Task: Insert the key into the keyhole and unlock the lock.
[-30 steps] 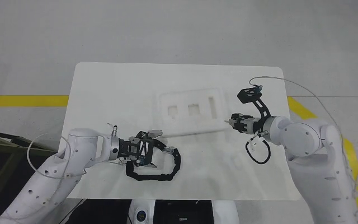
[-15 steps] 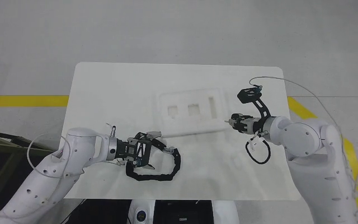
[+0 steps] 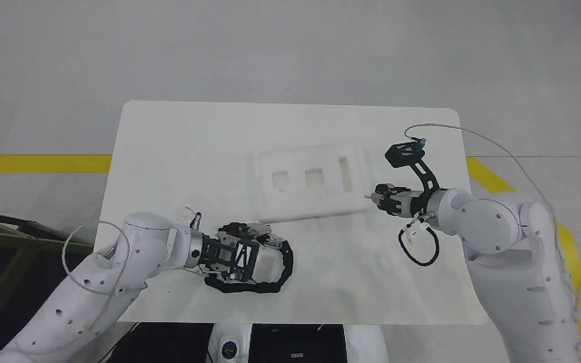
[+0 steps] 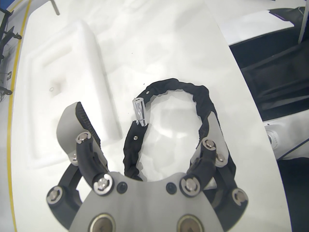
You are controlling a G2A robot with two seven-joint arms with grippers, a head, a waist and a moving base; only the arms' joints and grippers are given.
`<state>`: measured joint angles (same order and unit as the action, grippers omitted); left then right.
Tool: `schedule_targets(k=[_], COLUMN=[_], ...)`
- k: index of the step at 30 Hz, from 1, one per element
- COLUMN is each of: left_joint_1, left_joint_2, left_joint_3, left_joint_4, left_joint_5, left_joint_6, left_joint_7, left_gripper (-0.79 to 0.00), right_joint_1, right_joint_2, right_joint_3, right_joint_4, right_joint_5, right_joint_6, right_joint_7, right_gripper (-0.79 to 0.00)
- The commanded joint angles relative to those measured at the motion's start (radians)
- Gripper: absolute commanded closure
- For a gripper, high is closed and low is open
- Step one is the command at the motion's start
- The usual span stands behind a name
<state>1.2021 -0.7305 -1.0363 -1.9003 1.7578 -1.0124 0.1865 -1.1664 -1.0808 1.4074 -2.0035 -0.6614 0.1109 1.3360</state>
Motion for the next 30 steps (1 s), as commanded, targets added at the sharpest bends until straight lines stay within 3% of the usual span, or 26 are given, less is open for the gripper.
schedule_targets(k=[1, 14, 21, 30], left_joint_1=[-0.039, -0.189, -0.233, -0.272], left_joint_2=[-0.002, -0.023, -0.034, -0.052], left_joint_3=[0.050, 0.225, 0.261, 0.296], left_joint_4=[0.013, 0.090, 0.127, 0.165], left_joint_5=[0.006, -0.015, -0.046, -0.099], left_joint_6=[0.000, 0.000, 0.000, 0.000], left_joint_7=[-0.004, -0.068, -0.094, -0.152], left_gripper=[-0.785, -0.785, -0.665, -0.628], right_joint_1=[0.000, 0.000, 0.000, 0.000], right_joint_2=[0.000, 0.000, 0.000, 0.000], right_joint_3=[0.000, 0.000, 0.000, 0.000], right_joint_4=[0.000, 0.000, 0.000, 0.000], right_joint_5=[0.000, 0.000, 0.000, 0.000], right_joint_6=[0.000, 0.000, 0.000, 0.000], right_joint_7=[0.000, 0.000, 0.000, 0.000], right_gripper=[0.000, 0.000, 0.000, 0.000])
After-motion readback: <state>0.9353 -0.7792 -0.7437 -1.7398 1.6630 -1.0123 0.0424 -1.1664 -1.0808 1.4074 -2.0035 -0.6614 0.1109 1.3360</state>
